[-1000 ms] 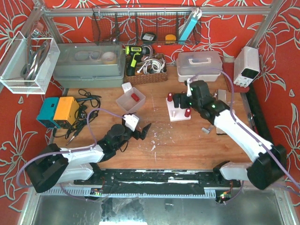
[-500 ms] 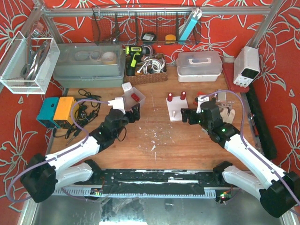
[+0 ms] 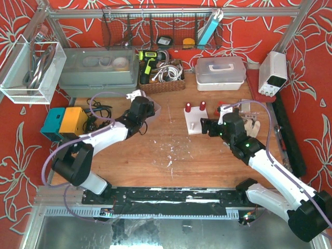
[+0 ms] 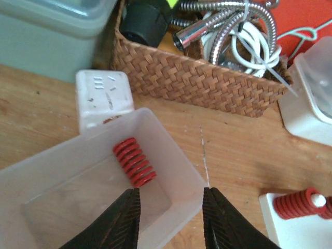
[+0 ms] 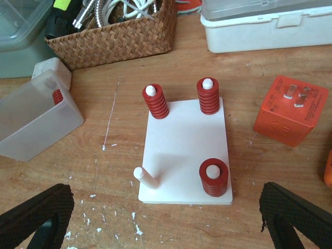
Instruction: Install the large spring
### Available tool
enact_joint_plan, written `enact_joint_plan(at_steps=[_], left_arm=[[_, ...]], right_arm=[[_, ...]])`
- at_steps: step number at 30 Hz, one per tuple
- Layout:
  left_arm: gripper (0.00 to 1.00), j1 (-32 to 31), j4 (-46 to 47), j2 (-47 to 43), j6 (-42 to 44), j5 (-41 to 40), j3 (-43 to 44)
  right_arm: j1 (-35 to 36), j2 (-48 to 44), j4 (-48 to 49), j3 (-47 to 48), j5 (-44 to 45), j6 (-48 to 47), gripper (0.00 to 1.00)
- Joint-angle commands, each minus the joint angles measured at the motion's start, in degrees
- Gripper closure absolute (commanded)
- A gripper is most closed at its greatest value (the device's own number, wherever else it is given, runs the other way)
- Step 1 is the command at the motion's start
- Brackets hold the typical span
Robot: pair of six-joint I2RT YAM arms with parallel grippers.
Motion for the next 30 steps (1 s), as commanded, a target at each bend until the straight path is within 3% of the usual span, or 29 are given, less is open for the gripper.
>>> enact_joint_plan(at_steps=[1,13,30], left_arm=[[0.66,2.24,-4.3,5.74,-8.51,4.08,6.1],[0.77,6.59,-18.97,20.11,-15.88,12.39,20.15],[0.68,6.68,-20.86,25.89,-14.25,8.94,24.08]], right_arm=[[0.11,-1.57,0.34,-0.46,2.32,0.14,0.02],[0.2,-2.68,-0.14,-0.24,2.31,0.01,0.02],[0.22,-3.44,-0.33,-0.51,3.87,-0.21,0.02]])
